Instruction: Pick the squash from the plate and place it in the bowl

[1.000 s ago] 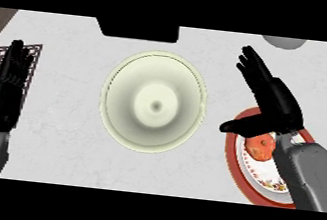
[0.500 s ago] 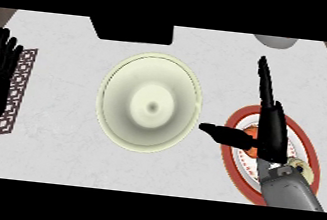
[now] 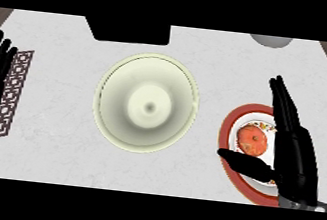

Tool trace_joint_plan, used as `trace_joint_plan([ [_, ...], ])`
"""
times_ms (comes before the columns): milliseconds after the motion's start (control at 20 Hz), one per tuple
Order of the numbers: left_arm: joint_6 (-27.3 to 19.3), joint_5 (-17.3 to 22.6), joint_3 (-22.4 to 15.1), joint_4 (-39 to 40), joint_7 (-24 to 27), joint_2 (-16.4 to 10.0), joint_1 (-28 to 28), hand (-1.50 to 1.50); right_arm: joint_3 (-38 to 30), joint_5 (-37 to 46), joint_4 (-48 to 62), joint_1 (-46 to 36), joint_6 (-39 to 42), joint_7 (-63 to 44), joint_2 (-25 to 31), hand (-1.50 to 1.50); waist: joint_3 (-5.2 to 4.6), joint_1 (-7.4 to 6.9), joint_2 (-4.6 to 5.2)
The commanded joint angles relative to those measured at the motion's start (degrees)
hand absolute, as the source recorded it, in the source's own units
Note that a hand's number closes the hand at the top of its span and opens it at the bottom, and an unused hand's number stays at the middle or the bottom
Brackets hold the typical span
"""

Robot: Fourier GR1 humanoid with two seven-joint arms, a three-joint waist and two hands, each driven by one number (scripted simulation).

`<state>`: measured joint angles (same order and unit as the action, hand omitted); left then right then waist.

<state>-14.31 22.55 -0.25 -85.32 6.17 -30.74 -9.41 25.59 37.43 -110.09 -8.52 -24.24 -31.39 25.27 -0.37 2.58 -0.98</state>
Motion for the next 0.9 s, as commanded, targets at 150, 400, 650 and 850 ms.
trace_joint_plan([
  [150, 2.4, 1.1, 1.0, -1.0, -0.4, -1.2, 0.7, 0.00, 1.3, -1.4, -13.0, 2.0, 23.0, -22.0, 9.5, -1.50, 0.03, -1.17, 0.17],
  [400, 2.1, -0.2, 0.4, 1.1, -0.4, -0.3, -3.1, 0.00, 2.5, -10.7, -19.9, -1.0, 37.3, -34.6, 11.3, -1.50, 0.12, -1.96, 0.85],
  [650, 0.2, -2.4, -1.6, -0.2, -1.7, 2.8, -3.1, 0.00, -2.8, -18.5, -21.4, -1.1, 41.3, -38.7, 12.1, -1.50, 0.31, -2.45, 0.96],
  [850, 2.4, -2.0, 0.3, 0.3, -0.4, 2.2, -2.6, 0.00, -5.2, -21.4, -19.7, -2.0, 42.4, -39.3, 13.3, -1.50, 0.30, -2.72, 1.00],
])
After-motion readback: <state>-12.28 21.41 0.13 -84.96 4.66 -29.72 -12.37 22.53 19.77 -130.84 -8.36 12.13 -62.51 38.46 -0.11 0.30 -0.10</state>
